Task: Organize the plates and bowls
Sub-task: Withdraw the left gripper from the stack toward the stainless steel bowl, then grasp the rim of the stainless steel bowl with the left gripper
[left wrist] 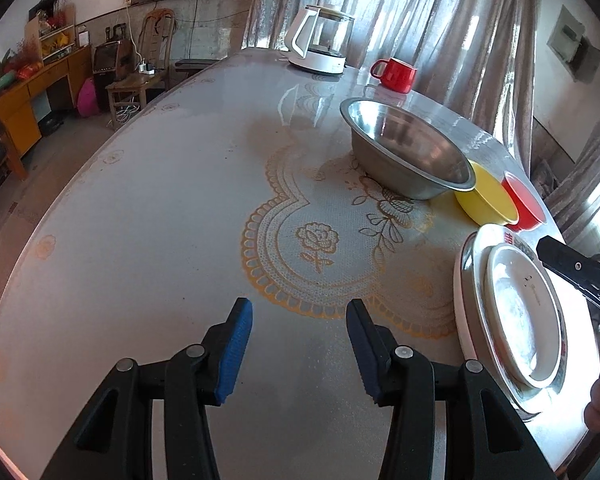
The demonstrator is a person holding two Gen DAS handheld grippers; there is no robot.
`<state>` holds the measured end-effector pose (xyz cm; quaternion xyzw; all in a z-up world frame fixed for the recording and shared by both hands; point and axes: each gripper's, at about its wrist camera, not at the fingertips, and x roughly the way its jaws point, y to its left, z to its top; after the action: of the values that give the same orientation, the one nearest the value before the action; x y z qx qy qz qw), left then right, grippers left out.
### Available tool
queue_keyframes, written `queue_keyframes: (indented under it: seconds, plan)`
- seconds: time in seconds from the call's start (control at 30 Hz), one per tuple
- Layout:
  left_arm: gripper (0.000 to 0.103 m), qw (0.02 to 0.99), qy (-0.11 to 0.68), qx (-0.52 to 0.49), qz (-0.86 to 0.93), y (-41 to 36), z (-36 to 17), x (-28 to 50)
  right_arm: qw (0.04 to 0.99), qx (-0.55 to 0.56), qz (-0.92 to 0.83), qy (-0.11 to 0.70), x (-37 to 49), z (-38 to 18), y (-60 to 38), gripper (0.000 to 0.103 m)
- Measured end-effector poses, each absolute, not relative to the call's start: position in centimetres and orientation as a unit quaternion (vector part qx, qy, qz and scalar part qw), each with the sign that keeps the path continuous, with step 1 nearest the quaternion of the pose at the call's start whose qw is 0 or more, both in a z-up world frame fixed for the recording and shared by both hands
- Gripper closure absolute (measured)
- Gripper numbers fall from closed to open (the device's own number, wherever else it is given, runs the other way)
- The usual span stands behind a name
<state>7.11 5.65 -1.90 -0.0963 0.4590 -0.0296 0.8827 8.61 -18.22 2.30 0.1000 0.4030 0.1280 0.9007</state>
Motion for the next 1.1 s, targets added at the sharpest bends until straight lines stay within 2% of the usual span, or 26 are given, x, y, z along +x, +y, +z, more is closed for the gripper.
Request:
queue_keyframes:
  seconds: [0.2,0.37,0.53,0.7,1.1]
  plan:
    - [0.053,0.879,0.462,-0.118,-0.02,7.1,-2.1,8.3,0.897,0.11,0.134,0.406,10.4,2.6,-17.3,0.057]
    - [0.049,0.88,0.459,-0.118,-0.036,7.1,-1.7,9.2,0.894,0.116,0.134,0.411,11.6,2.6,-17.2,0.057]
    - [0.037,0.894,0.431,-0.112,-0.053,6.5,-0.4,10.7,0.89,0.139,0.135,0.413,13.3,2.7,-17.6,0.057]
    - [0.031,0.896,0.422,-0.121,-0.063,6.4,0.4,13.2,0.888,0.148,0.131,0.414,15.3,2.6,-17.7,0.057]
    - [0.03,0.888,0.436,-0.128,-0.07,5.2,0.6,18.8,0.892,0.141,0.089,0.421,19.5,1.3,-18.6,0.059]
